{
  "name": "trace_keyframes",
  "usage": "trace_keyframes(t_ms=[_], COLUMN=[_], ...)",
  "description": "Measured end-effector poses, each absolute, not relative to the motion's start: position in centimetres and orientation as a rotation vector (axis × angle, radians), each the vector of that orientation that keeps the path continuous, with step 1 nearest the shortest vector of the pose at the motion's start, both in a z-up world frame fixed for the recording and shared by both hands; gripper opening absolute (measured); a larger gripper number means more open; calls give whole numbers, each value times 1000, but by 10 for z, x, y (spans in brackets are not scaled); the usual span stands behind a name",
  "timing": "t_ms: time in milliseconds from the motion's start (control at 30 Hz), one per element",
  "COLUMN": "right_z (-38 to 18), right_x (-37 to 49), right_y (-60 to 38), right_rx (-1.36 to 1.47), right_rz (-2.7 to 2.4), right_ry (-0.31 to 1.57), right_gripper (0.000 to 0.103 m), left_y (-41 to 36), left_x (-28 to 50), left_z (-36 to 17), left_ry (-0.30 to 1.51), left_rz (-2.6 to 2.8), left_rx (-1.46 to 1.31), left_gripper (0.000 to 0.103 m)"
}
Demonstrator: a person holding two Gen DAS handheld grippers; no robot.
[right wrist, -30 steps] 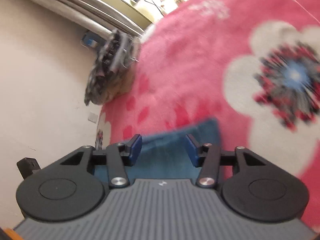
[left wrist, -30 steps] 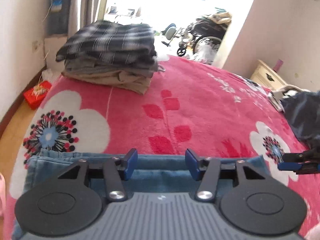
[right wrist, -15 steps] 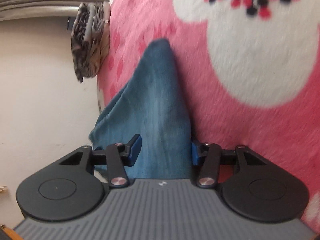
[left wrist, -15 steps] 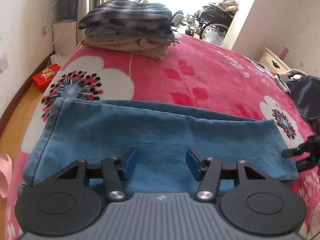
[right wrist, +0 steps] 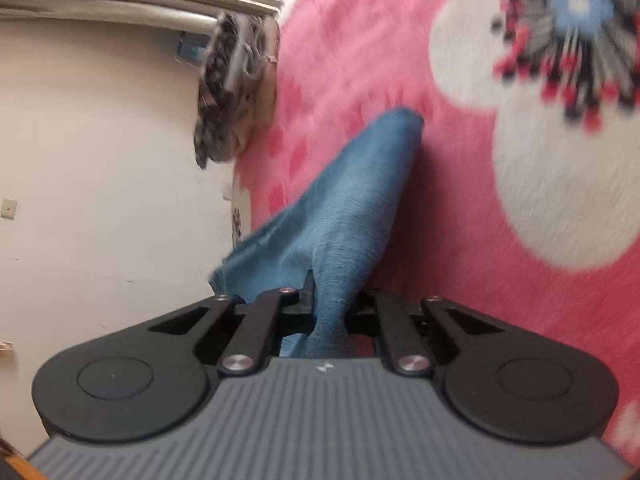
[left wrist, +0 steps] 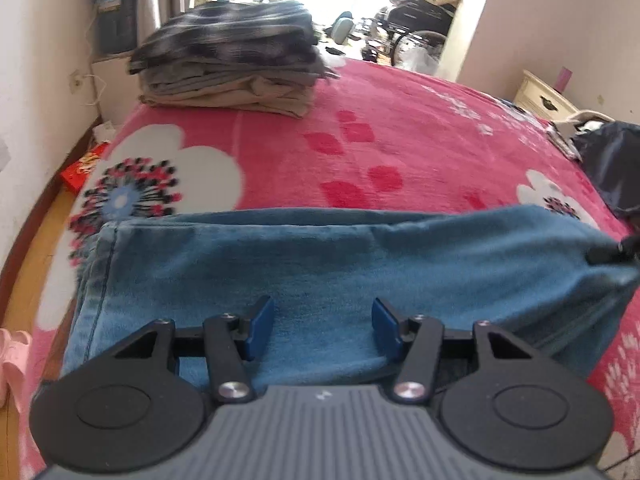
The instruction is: Fold clothes
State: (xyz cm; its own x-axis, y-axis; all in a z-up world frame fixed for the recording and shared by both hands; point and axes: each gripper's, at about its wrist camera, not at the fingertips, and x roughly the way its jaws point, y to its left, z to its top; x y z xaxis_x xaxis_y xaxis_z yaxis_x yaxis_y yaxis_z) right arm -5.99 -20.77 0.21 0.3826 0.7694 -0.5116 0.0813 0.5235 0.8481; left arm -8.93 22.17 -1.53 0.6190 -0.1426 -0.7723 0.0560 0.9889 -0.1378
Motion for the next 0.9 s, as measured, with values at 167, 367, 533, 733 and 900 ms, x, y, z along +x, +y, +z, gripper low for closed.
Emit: trace_keyframes(t_ms=[167, 367, 533, 733, 900], right_z=[23, 36, 8, 44, 48], right_x=[-57, -84, -103, -123, -89], right_y=[-240, -315, -346, -370, -342], right_rx=[904, 854, 806, 693, 674], right_rz=[496, 396, 316, 169, 261], right_ry=[1076, 1046, 1203, 1043, 961], right_gripper=[5, 5, 28, 28, 24], left_y=[178, 108, 67, 77, 74], left_x=[-78, -64, -70, -68, -62], left_z=[-20, -28, -38, -27, -30], left_ry=[907, 917, 913, 937, 938], left_rz=[-204, -378, -432, -441, -444], left_rx=[-88, -52, 147, 148, 174], left_gripper=[56, 56, 62, 58, 58])
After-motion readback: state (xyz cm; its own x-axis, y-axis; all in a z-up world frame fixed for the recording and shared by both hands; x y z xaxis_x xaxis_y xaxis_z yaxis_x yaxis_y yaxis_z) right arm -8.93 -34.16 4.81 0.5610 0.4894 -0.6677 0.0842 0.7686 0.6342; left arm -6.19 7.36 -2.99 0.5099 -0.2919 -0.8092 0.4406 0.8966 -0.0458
